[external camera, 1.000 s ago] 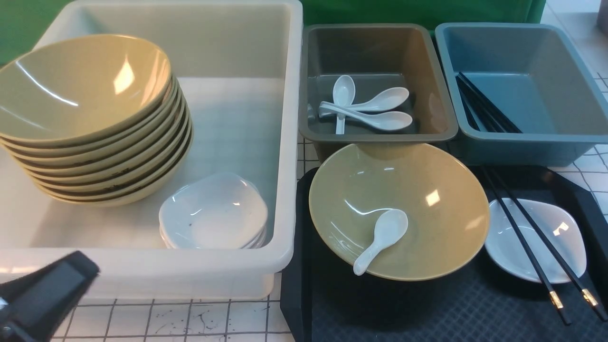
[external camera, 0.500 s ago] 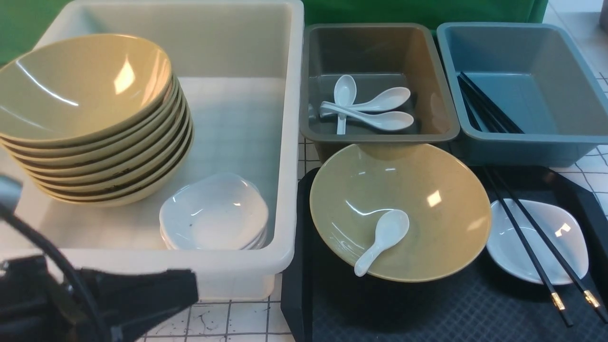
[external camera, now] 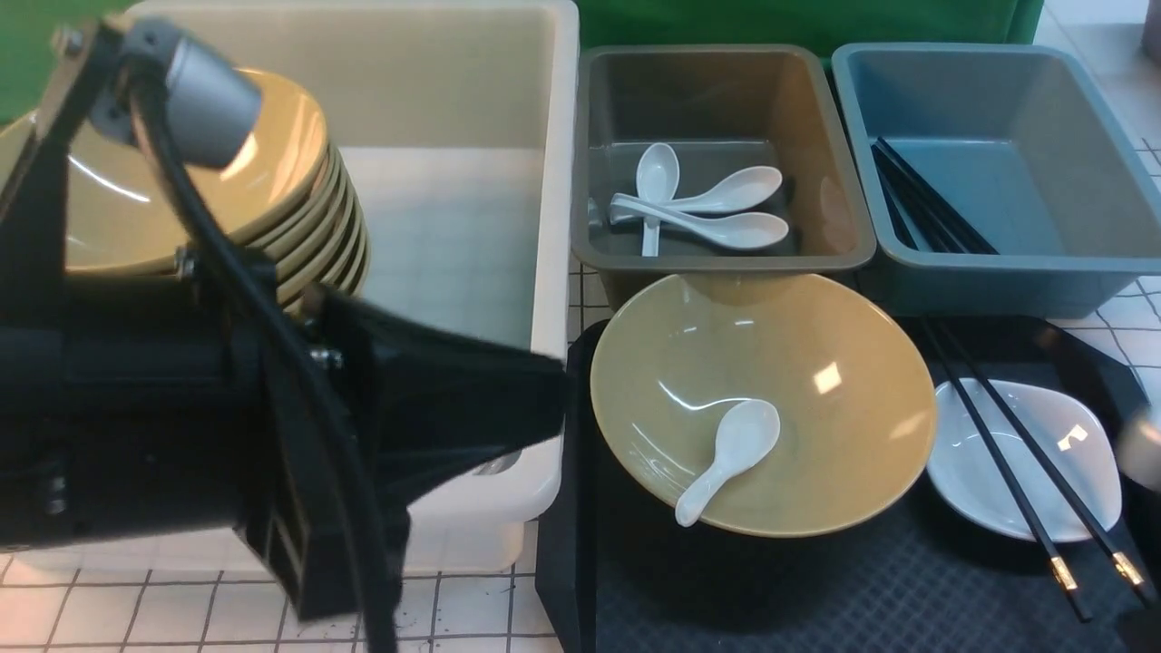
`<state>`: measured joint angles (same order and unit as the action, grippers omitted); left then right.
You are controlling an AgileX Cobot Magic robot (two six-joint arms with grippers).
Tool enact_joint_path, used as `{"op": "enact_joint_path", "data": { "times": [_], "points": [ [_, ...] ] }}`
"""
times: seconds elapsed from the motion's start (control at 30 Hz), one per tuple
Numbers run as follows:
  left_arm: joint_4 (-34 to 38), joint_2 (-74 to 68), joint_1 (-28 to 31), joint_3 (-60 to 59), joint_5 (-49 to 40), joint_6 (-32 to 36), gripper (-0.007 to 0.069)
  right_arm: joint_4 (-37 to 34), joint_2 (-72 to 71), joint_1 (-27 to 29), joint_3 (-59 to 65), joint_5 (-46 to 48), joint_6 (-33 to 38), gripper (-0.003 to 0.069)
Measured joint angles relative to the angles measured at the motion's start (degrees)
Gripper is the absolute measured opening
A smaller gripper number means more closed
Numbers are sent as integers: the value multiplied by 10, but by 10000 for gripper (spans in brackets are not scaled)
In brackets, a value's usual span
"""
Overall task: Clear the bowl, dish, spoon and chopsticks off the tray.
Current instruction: Use the right arm to grab the chopsticks
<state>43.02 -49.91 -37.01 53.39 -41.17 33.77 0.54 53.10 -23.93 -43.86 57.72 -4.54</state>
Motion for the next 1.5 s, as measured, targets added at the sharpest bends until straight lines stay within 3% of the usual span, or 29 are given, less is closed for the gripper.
{"op": "enact_joint_path", "data": {
  "times": [0.17, 0.3, 0.43, 0.67, 0.8, 1.07, 1.37, 1.5],
  "points": [
    [-4, -1, -21, 10, -1, 20, -1, 25, 89, 49, -59, 7, 57, 114],
    [-9, -2, -22, 10, -3, 27, -1, 13, 142, 132, -82, 4, 119, 176],
    [-9, -2, -22, 10, -8, 27, -1, -13, 189, 183, -82, -8, 155, 302],
    [-9, -4, -22, 10, -9, 27, -1, -39, 265, 188, -82, -95, 161, 579],
    [-9, -4, -22, 10, -9, 27, -1, -48, 309, 188, -82, -125, 163, 658],
    [-9, -4, -22, 10, -9, 27, -1, -48, 369, 188, -82, -182, 172, 637],
    [-9, -4, -22, 10, -9, 27, -1, -44, 394, 188, -86, -199, 179, 440],
    [-7, -4, -22, 10, -9, 27, -1, -43, 395, 188, -86, -197, 179, 311]
  ]
}}
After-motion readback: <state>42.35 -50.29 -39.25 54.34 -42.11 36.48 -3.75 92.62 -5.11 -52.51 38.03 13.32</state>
